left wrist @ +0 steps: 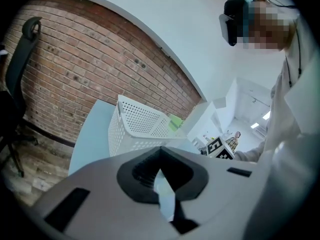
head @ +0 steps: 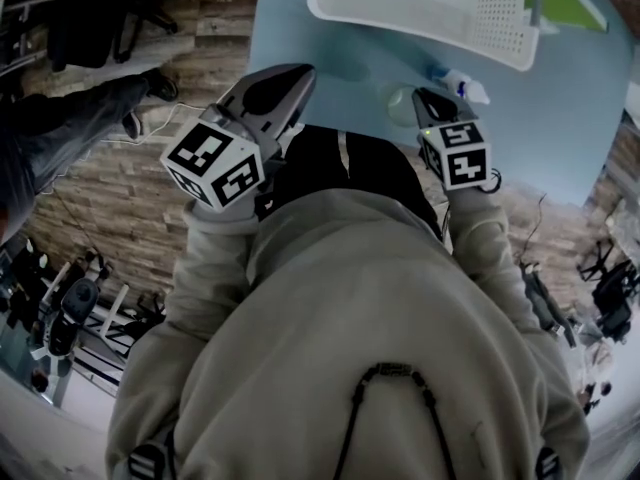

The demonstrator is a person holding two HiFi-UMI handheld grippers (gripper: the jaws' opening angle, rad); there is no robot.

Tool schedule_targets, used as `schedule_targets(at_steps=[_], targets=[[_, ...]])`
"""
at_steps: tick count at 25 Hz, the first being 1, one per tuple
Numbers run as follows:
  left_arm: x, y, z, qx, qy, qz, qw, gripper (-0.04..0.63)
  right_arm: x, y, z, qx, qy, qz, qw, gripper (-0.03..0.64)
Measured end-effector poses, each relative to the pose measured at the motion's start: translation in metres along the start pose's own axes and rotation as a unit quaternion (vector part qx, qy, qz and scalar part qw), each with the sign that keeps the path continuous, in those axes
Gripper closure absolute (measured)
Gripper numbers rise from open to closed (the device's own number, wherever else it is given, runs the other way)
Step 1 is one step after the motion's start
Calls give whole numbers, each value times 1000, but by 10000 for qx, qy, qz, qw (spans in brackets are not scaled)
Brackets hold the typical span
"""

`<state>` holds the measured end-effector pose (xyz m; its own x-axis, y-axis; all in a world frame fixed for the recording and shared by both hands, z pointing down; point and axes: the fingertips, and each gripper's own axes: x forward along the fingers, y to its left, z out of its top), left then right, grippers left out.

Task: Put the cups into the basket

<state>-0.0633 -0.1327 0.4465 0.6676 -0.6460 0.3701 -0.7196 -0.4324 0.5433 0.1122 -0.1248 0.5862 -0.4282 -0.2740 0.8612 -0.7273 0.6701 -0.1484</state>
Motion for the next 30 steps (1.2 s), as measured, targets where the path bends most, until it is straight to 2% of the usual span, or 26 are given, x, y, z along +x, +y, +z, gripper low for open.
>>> schedule_targets(at_steps=[5, 9, 12, 17, 21, 23, 27, 28, 30], targets=[[3, -16, 17, 110, 1, -121, 9999, 598, -22, -3, 20, -237, -252, -68, 9994, 585], [-2, -23, 21, 194, -3, -158, 9997, 597, -41, -6, 26, -211, -361, -20, 9991, 585], [-1, -24, 38, 330, -142, -211, 9991, 598, -58, -12, 44, -302, -586, -80, 9978, 586], [-2, -39, 78, 9, -579, -533, 9969, 597, -104, -14, 72, -347, -1046, -133, 9938, 586], [1, -47, 98, 428, -540, -577, 9960, 598, -144, -20, 100, -392, -1456, -240, 9883, 586], [3, -53, 108, 476, -560, -672, 9950, 598, -162, -24, 114, -522, -1648, -382, 9842, 586], [10, -72, 134, -60, -963, -1194, 9882, 598, -189, -34, 135, -490, -2014, -499, 9770, 586], [13, -78, 140, -114, -1049, -1304, 9858, 597, -195, -36, 139, -476, -2090, -514, 9754, 586], [18, -89, 149, 17, -1077, -1405, 9842, 598, -206, -39, 146, -486, -2210, -544, 9725, 586]])
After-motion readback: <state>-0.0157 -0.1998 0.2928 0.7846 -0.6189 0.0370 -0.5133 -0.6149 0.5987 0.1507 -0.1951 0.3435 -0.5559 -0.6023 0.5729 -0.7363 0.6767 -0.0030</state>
